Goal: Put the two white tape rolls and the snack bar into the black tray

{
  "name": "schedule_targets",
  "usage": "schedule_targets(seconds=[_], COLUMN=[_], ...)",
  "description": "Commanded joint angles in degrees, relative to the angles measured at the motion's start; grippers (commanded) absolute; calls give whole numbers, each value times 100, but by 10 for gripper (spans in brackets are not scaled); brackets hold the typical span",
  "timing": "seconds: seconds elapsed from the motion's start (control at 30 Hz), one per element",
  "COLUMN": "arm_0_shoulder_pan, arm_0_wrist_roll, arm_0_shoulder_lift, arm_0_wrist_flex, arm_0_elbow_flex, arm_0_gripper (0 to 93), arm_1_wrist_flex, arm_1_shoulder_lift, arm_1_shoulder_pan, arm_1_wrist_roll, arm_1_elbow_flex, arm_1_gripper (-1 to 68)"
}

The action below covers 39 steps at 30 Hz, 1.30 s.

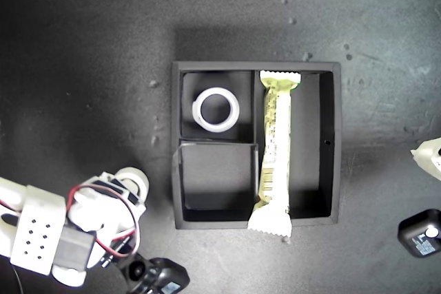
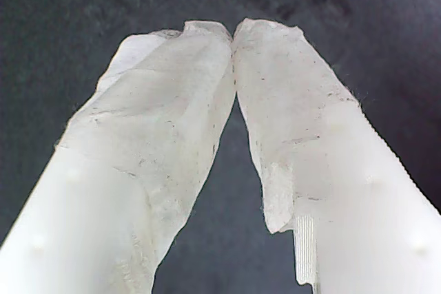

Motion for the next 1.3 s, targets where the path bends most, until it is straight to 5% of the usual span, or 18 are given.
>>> schedule_targets(seconds=[0.0,0.33,0.9,1.03,1.27], arm_0_shoulder_pan=[-176,-650,-624,-554,-475], arm_0_wrist_roll=[413,1608,1248,1204,1195], arm_0_shoulder_lift=[404,-3023,-4421,-4351,-3946], arm_0_wrist_flex=[967,2821,2821,2821,2821], arm_0_elbow_flex=[-1424,-7594,-8385,-8253,-7857], arm_0_gripper=[0,0,3,112,160], arm_1_wrist_flex=[-211,-2927,-3902,-3894,-3850], arm_1_shoulder_lift=[193,4236,4887,4896,4904], arm_1_shoulder_pan=[-79,26,246,220,167], arm_1_wrist_roll=[176,1468,1652,1652,1652], arm_1_elbow_flex=[149,4649,6012,5994,5941], arm_1_gripper=[-4,-5,-5,-5,-5])
